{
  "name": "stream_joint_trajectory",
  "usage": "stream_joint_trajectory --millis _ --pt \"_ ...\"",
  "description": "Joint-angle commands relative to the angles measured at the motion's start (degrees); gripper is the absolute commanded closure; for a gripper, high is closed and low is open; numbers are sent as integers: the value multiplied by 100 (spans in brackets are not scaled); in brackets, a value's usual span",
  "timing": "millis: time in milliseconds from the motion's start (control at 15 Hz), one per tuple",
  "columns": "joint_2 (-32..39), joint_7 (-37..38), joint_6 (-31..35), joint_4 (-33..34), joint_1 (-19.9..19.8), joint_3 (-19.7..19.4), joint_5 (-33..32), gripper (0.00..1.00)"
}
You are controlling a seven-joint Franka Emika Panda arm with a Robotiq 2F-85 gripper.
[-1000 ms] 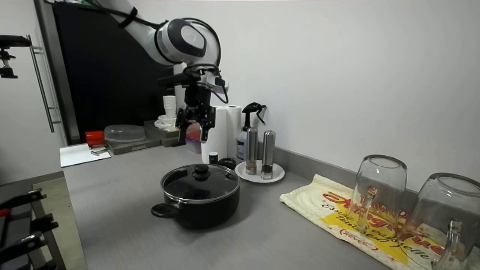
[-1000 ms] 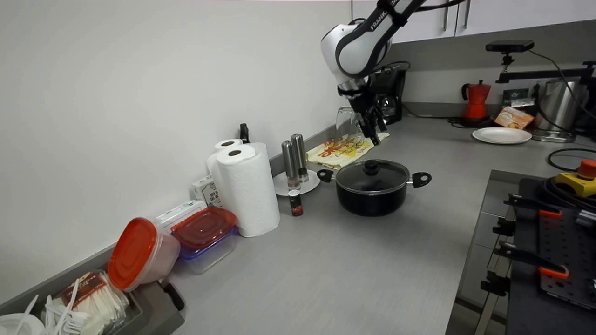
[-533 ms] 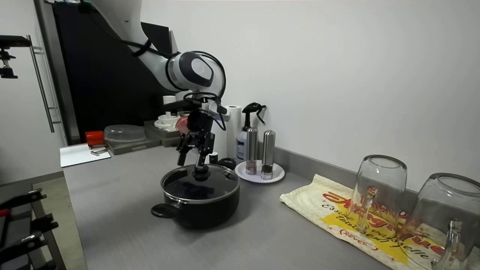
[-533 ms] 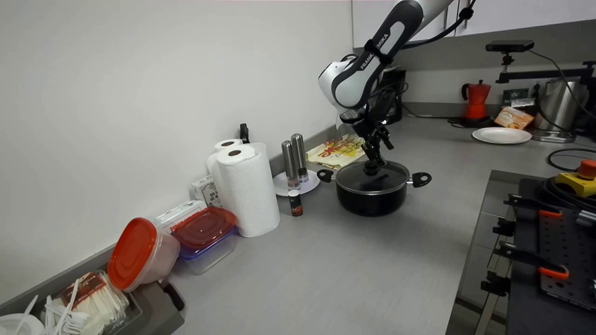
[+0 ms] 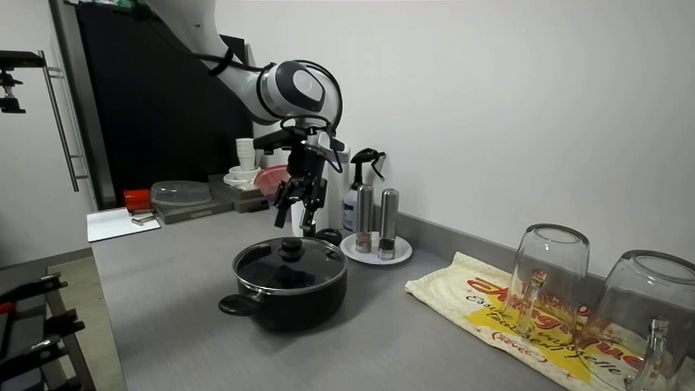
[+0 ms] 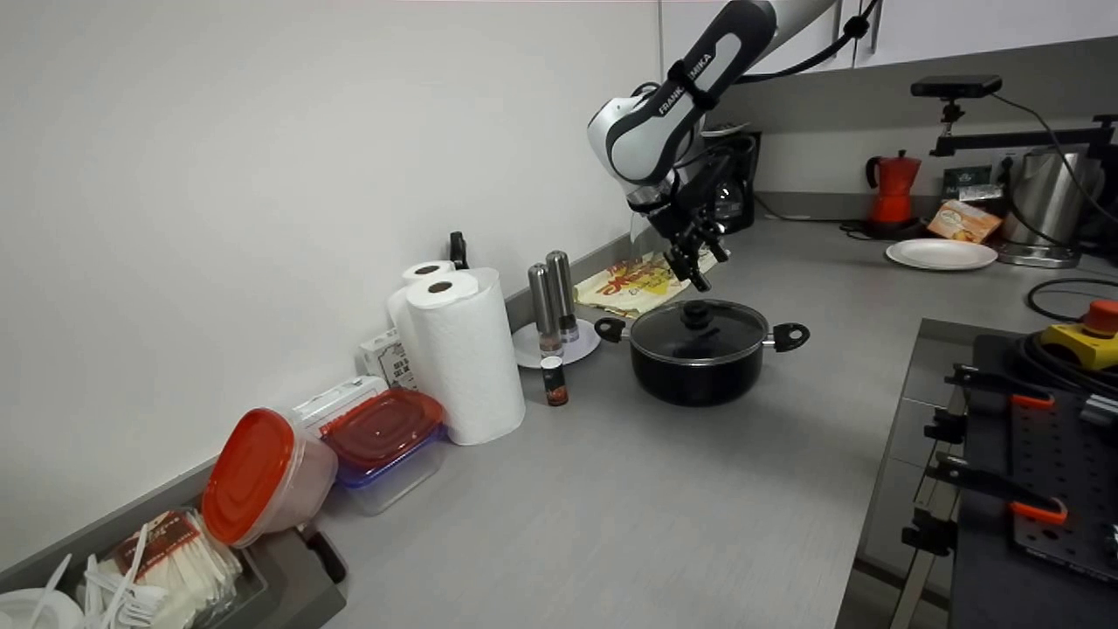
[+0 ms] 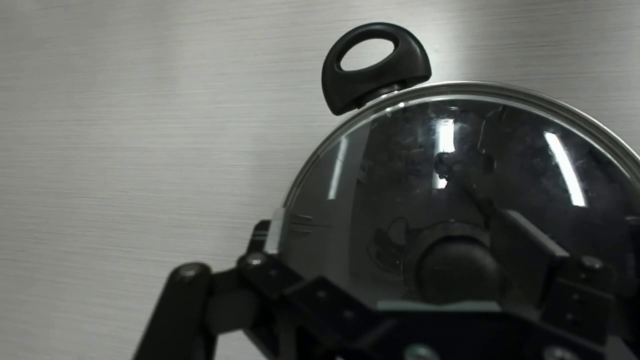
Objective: Take the lid off of the pot
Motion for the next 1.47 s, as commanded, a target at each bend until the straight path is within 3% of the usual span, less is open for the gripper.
stream_joint_trajectory --millis 0,933,1400 --pt "251 -138 -391 450 21 67 184 0" --pt "772 -468 -862 1010 91 311 429 0" --pt "1041 -464 -917 1165 136 237 305 0"
